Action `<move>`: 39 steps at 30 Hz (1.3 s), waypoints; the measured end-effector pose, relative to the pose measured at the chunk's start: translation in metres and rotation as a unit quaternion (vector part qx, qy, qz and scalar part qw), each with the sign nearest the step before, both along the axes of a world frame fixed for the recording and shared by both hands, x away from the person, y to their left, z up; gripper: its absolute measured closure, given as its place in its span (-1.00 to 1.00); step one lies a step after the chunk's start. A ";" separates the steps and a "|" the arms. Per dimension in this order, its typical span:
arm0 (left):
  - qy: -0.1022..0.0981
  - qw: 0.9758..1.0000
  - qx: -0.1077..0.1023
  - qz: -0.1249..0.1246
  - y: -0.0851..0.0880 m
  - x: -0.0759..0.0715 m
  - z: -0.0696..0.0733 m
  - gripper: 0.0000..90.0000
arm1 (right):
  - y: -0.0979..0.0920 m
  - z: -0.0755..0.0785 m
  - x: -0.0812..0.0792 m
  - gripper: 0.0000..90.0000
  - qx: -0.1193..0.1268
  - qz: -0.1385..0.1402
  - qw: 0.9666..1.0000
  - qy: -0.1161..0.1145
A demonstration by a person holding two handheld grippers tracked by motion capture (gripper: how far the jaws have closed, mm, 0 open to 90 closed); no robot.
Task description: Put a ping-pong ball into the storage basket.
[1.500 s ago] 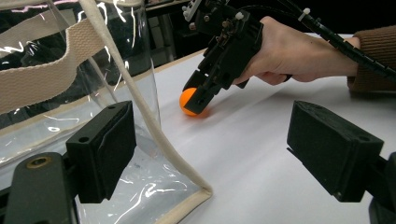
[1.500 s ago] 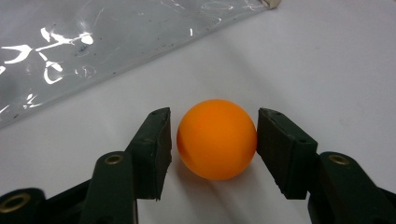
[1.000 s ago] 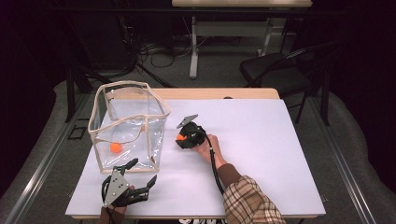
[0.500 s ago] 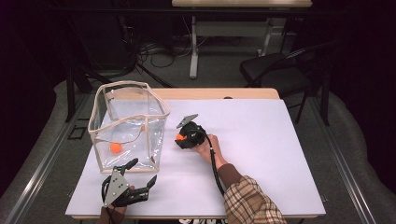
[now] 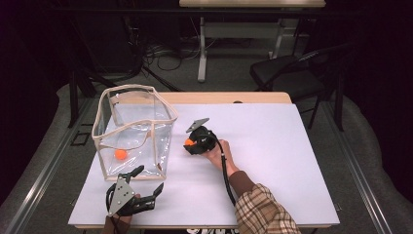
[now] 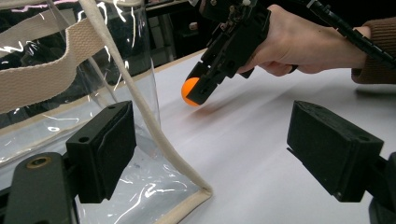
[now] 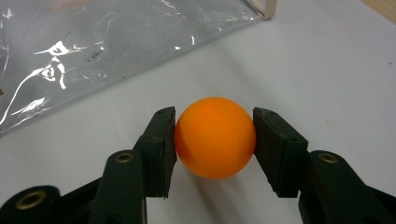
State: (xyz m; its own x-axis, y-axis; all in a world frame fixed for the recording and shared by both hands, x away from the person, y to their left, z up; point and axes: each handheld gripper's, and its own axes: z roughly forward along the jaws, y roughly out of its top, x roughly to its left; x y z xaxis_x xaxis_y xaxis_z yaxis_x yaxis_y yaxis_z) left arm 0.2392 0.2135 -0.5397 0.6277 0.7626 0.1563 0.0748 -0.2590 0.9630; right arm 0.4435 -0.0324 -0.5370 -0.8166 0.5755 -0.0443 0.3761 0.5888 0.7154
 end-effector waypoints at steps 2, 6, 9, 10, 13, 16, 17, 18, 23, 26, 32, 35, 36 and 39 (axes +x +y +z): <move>0.000 1.000 0.000 0.000 0.000 0.000 0.000 -0.65 | -0.001 0.001 0.000 0.13 0.000 0.000 1.000 0.000; 0.000 1.000 0.000 0.000 0.000 0.000 0.000 -0.65 | -0.005 0.003 -0.001 0.13 -0.001 0.000 1.000 0.000; 0.000 1.000 0.000 0.001 0.000 0.000 0.000 -0.65 | -0.007 0.004 -0.001 0.13 -0.001 0.001 1.000 -0.001; 0.000 1.000 0.000 0.001 0.000 0.000 0.000 -0.65 | -0.008 0.005 -0.002 0.13 -0.001 0.000 1.000 -0.001; 0.000 1.000 0.000 0.000 0.000 0.000 0.000 -0.65 | -0.012 0.007 -0.002 0.13 0.000 -0.002 1.000 0.000; -0.001 1.000 -0.001 0.000 0.000 0.000 0.000 -0.65 | -0.014 0.009 -0.003 0.13 -0.001 -0.002 1.000 0.001; -0.001 1.000 0.000 0.001 0.000 0.000 0.000 -0.65 | -0.015 0.009 -0.003 0.13 0.000 -0.001 1.000 -0.001; 0.000 1.000 0.000 0.001 0.000 0.000 0.000 -0.65 | -0.017 0.010 -0.004 0.13 -0.001 -0.001 1.000 -0.003; -0.001 1.000 0.000 0.001 0.000 0.000 0.000 -0.65 | -0.022 0.015 -0.006 0.13 0.001 -0.002 1.000 -0.003; -0.001 1.000 0.000 0.000 -0.001 0.000 0.000 -0.65 | -0.026 0.017 -0.008 0.13 0.000 -0.004 1.000 -0.001; -0.001 1.000 0.000 0.000 -0.001 0.000 0.000 -0.65 | -0.032 0.019 -0.010 0.13 0.000 -0.002 1.000 -0.004; -0.001 1.000 0.000 0.000 -0.001 0.000 0.000 -0.65 | -0.033 0.019 -0.010 0.13 0.000 -0.004 1.000 0.001; -0.001 1.000 0.001 0.000 -0.001 0.000 0.000 -0.65 | -0.034 0.019 -0.010 0.13 0.001 -0.003 1.000 -0.001; -0.002 1.000 -0.002 0.001 -0.001 0.000 0.000 -0.65 | -0.036 0.021 -0.011 0.13 0.001 -0.005 1.000 0.000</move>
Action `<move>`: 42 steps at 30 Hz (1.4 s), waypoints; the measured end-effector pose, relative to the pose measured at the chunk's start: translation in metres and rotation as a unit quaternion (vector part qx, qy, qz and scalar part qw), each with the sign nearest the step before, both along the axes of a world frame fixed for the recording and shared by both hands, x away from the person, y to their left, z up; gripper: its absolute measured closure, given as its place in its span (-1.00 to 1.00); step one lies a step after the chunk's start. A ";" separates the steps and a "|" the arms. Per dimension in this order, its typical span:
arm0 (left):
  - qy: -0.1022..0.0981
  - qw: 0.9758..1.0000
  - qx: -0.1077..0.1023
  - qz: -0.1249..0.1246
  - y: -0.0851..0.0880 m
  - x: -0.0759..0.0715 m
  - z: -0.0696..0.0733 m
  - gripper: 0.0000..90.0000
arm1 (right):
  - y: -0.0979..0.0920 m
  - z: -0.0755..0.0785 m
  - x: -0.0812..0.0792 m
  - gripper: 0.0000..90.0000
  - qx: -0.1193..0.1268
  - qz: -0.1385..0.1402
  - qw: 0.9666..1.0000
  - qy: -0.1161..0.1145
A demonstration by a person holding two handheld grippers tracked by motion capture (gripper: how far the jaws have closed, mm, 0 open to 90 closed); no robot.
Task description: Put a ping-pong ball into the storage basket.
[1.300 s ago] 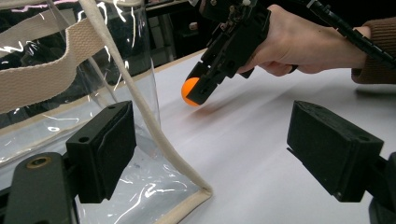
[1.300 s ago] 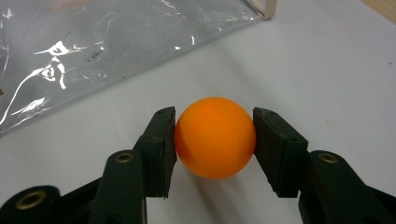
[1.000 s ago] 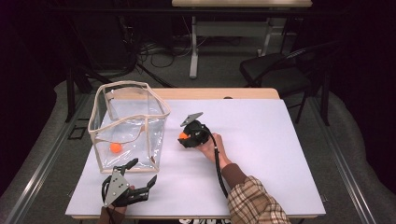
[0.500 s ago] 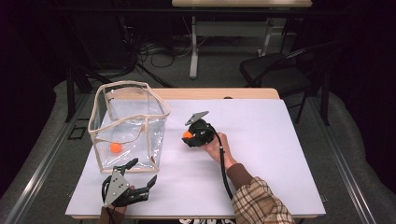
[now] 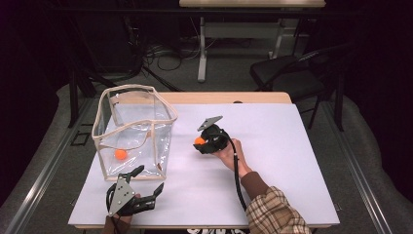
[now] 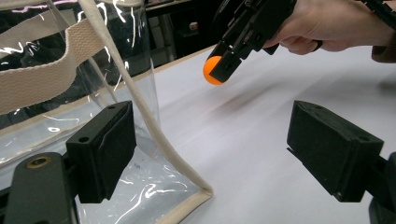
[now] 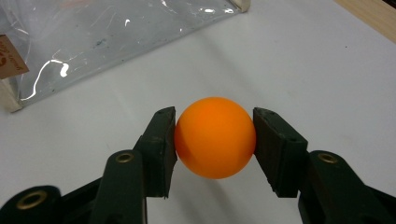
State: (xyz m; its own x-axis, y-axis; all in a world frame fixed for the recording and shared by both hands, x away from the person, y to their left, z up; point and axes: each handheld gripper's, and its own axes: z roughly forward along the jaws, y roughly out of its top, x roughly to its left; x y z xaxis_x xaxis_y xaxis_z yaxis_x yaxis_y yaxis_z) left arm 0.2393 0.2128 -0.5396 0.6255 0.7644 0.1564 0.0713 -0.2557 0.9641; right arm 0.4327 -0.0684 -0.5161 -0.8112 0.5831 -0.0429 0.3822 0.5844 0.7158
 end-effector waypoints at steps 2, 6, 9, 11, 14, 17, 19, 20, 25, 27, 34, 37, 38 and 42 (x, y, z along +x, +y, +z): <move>0.000 1.000 0.001 0.000 0.000 0.000 0.000 -0.65 | -0.002 0.001 0.000 0.13 0.003 -0.001 1.000 0.000; 0.000 1.000 0.000 0.000 0.000 0.000 0.000 -0.65 | -0.005 0.003 -0.001 0.13 0.002 -0.003 1.000 -0.001; 0.000 1.000 0.000 0.000 0.000 0.000 0.000 -0.65 | -0.008 0.006 -0.002 0.13 0.002 -0.004 1.000 -0.001; 0.000 1.000 0.000 0.000 0.000 0.000 0.000 -0.65 | -0.009 0.007 -0.002 0.13 0.005 -0.004 1.000 -0.003; 0.000 1.000 0.002 0.000 0.001 -0.001 0.000 -0.65 | -0.011 0.009 -0.003 0.13 0.006 -0.005 1.000 -0.004; 0.000 1.000 0.002 0.001 0.001 -0.001 0.000 -0.65 | -0.012 0.010 -0.003 0.13 0.003 -0.005 1.000 -0.004; 0.001 1.000 0.003 0.001 0.001 -0.001 0.000 -0.65 | -0.013 0.011 -0.003 0.13 0.003 -0.005 1.000 -0.005; 0.001 1.000 0.003 0.001 0.001 -0.001 0.000 -0.65 | -0.013 0.011 -0.004 0.13 0.004 -0.006 1.000 -0.005; -0.001 1.000 0.000 0.001 0.001 -0.001 0.000 -0.65 | -0.016 0.014 -0.005 0.13 0.003 -0.005 1.000 -0.006; -0.001 1.000 0.000 0.001 0.001 -0.001 0.000 -0.65 | -0.016 0.014 -0.005 0.13 0.003 -0.005 1.000 -0.006; 0.000 1.000 0.001 0.000 0.000 0.000 0.000 -0.65 | -0.028 0.022 -0.007 0.13 0.005 -0.012 1.000 -0.009; 0.001 1.000 0.002 -0.001 0.000 0.000 0.000 -0.65 | -0.030 0.023 -0.007 0.14 0.006 -0.014 1.000 -0.009; 0.000 1.000 0.001 -0.001 0.000 0.000 0.000 -0.65 | -0.031 0.023 -0.007 0.13 0.006 -0.016 1.000 -0.009; 0.000 1.000 0.002 -0.002 0.000 0.000 0.000 -0.65 | -0.033 0.025 -0.008 0.13 0.006 -0.017 1.000 -0.009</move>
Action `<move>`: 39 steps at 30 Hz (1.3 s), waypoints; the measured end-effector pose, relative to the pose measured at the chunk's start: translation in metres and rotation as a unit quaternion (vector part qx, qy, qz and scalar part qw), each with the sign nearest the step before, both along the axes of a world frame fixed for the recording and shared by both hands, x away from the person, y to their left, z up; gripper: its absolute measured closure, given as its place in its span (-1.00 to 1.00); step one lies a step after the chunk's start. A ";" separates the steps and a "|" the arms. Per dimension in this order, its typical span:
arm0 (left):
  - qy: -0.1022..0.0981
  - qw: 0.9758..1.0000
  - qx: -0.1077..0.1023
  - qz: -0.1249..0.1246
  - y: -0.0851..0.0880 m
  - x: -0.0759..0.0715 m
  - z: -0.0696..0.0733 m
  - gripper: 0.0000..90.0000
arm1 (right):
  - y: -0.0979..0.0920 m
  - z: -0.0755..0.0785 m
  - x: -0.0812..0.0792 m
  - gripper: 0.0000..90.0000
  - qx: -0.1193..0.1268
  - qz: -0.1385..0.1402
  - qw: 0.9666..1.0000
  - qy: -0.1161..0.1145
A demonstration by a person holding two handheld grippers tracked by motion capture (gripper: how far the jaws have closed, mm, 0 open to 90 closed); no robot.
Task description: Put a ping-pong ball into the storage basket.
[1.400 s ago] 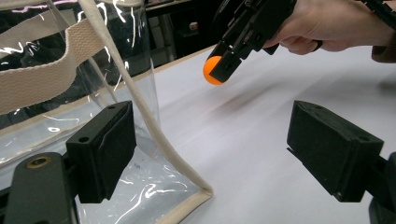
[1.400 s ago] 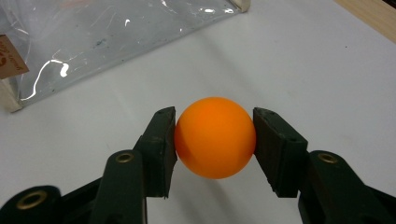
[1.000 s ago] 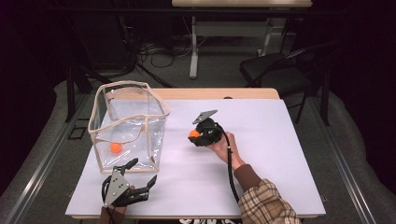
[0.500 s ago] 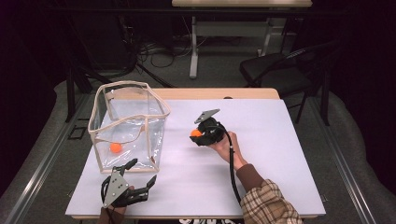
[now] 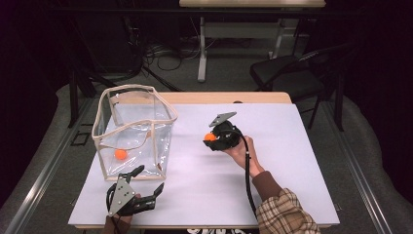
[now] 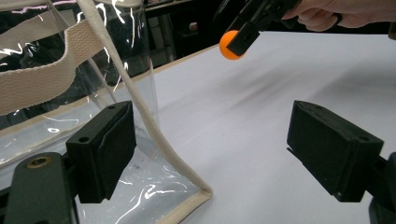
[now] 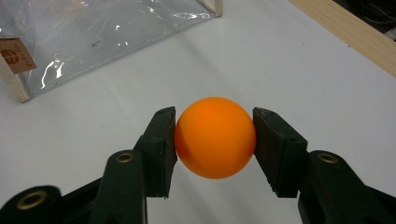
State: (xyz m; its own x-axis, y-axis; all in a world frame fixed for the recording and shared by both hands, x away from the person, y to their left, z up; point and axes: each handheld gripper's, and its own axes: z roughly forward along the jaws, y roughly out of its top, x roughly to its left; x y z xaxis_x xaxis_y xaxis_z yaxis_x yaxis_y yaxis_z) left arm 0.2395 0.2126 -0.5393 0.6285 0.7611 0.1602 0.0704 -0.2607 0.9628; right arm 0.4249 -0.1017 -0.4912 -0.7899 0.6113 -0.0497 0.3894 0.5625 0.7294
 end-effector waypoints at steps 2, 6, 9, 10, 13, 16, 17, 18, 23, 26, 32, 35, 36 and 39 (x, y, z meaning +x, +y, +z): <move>0.001 1.000 -0.001 0.001 0.000 0.000 0.000 -0.65 | -0.002 0.001 0.000 0.14 -0.002 -0.001 1.000 0.000; 0.000 1.000 0.000 0.000 0.000 0.000 0.000 -0.65 | -0.004 0.004 -0.001 0.14 -0.003 -0.001 1.000 -0.001; 0.000 1.000 0.000 0.000 0.000 0.000 0.000 -0.65 | -0.006 0.006 -0.001 0.14 -0.004 -0.001 1.000 -0.004; 0.000 1.000 0.000 0.000 0.000 0.000 0.000 -0.65 | -0.006 0.007 -0.002 0.14 -0.004 -0.002 1.000 -0.003; 0.000 1.000 0.000 0.000 0.000 0.000 0.000 -0.65 | -0.007 0.010 -0.002 0.14 -0.003 -0.002 1.000 -0.006; 0.000 1.000 0.000 0.000 0.000 0.000 0.000 -0.65 | -0.009 0.013 -0.002 0.14 -0.002 -0.002 1.000 -0.007; 0.000 1.000 0.000 0.000 0.000 0.000 0.000 -0.65 | -0.009 0.015 -0.002 0.14 -0.003 -0.003 1.000 -0.007; 0.000 1.000 0.000 0.000 0.000 0.000 0.000 -0.65 | -0.010 0.016 -0.002 0.14 -0.002 -0.004 1.000 -0.007; 0.000 1.000 0.000 0.000 0.000 0.000 0.000 -0.65 | -0.012 0.021 -0.002 0.14 -0.002 -0.004 1.000 -0.010; 0.000 1.000 0.000 0.000 0.000 0.000 0.000 -0.65 | -0.013 0.024 -0.003 0.14 -0.001 -0.004 1.000 -0.010; -0.001 1.000 0.000 0.000 0.000 0.000 0.000 -0.65 | -0.015 0.031 -0.003 0.14 0.000 -0.006 1.000 -0.014; -0.001 1.000 0.000 0.000 0.000 0.000 0.000 -0.65 | -0.016 0.034 -0.003 0.14 0.000 -0.005 1.000 -0.015; -0.001 1.000 0.000 0.000 0.000 0.000 0.000 -0.65 | -0.017 0.035 -0.003 0.14 -0.001 -0.006 1.000 -0.015; -0.001 1.000 0.001 0.000 0.000 0.000 0.000 -0.65 | -0.018 0.039 -0.003 0.14 0.000 -0.007 1.000 -0.015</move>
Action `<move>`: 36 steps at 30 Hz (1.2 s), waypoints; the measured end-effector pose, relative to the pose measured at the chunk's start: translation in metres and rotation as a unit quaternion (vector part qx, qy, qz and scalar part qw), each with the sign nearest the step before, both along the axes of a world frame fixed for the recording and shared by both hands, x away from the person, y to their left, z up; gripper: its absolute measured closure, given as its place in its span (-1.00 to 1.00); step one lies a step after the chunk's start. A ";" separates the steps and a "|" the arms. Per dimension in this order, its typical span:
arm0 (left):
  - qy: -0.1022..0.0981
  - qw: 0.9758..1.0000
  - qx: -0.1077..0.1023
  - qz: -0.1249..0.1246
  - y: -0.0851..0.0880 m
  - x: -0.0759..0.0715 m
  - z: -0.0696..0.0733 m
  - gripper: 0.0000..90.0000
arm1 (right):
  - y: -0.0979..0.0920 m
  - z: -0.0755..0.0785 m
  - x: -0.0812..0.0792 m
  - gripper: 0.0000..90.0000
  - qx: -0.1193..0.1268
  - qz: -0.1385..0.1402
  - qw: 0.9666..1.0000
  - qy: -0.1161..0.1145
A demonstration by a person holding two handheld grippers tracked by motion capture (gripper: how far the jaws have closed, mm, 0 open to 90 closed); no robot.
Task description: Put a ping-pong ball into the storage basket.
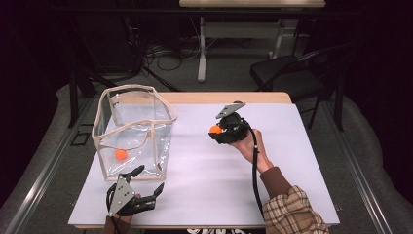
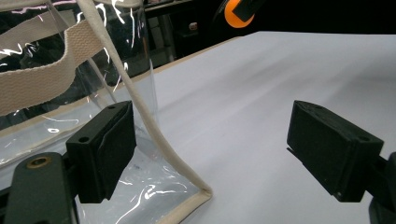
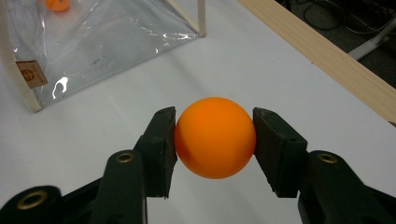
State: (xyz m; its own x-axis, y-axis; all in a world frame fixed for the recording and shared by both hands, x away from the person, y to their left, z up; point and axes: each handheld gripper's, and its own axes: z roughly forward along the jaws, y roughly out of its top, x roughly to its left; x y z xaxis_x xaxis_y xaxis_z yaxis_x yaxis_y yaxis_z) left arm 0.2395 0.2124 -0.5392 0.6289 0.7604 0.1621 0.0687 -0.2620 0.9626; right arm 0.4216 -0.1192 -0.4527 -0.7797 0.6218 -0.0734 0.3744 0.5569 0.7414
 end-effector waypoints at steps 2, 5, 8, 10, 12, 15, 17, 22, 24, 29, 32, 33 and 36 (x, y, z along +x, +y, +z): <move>0.000 1.000 -0.001 0.000 0.000 0.000 0.000 -0.65 | 0.000 0.003 0.000 0.14 0.001 -0.001 1.000 -0.002; 0.000 1.000 -0.001 0.000 0.000 0.000 0.000 -0.65 | -0.001 0.006 -0.001 0.14 0.003 0.002 1.000 -0.004; 0.000 1.000 0.000 0.000 0.000 0.000 0.000 -0.65 | -0.001 0.010 -0.001 0.14 0.002 0.001 1.000 -0.005; 0.001 1.000 -0.001 0.001 0.000 0.000 0.000 -0.65 | -0.001 0.011 0.000 0.14 0.002 0.001 1.000 -0.006; 0.001 1.000 -0.001 0.000 0.000 0.000 0.000 -0.65 | -0.001 0.013 0.000 0.14 0.001 0.001 1.000 -0.005; 0.001 1.000 -0.001 0.000 0.000 0.000 0.000 -0.65 | 0.000 0.015 0.001 0.14 0.001 0.001 1.000 -0.006; 0.001 1.000 -0.002 0.000 0.000 0.000 0.000 -0.65 | 0.000 0.017 0.001 0.14 0.001 0.003 1.000 -0.006; 0.001 1.000 -0.001 0.000 0.000 0.000 0.000 -0.65 | 0.002 0.020 0.002 0.14 0.001 0.004 1.000 -0.008; 0.001 1.000 -0.001 -0.001 0.000 0.000 0.000 -0.65 | 0.002 0.021 0.002 0.14 0.000 0.005 1.000 -0.008; 0.000 1.000 -0.002 0.000 0.000 0.000 0.000 -0.65 | 0.003 0.025 0.003 0.14 0.003 0.006 1.000 -0.009; 0.001 1.000 -0.002 0.000 0.000 0.000 0.000 -0.65 | 0.004 0.027 0.003 0.14 0.003 0.007 1.000 -0.010; 0.001 1.000 -0.001 0.000 0.000 0.000 0.000 -0.65 | 0.004 0.028 0.004 0.14 0.001 0.009 1.000 -0.011; 0.001 1.000 -0.001 0.000 0.000 0.000 0.000 -0.65 | 0.006 0.031 0.004 0.14 0.001 0.010 1.000 -0.013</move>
State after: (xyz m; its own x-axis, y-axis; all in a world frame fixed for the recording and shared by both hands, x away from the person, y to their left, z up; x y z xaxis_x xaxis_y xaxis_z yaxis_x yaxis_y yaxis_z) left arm 0.2399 0.2120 -0.5395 0.6292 0.7608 0.1591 0.0698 -0.2592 0.9633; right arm 0.4254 -0.1135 -0.4216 -0.7902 0.6060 -0.0916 0.3440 0.5621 0.7521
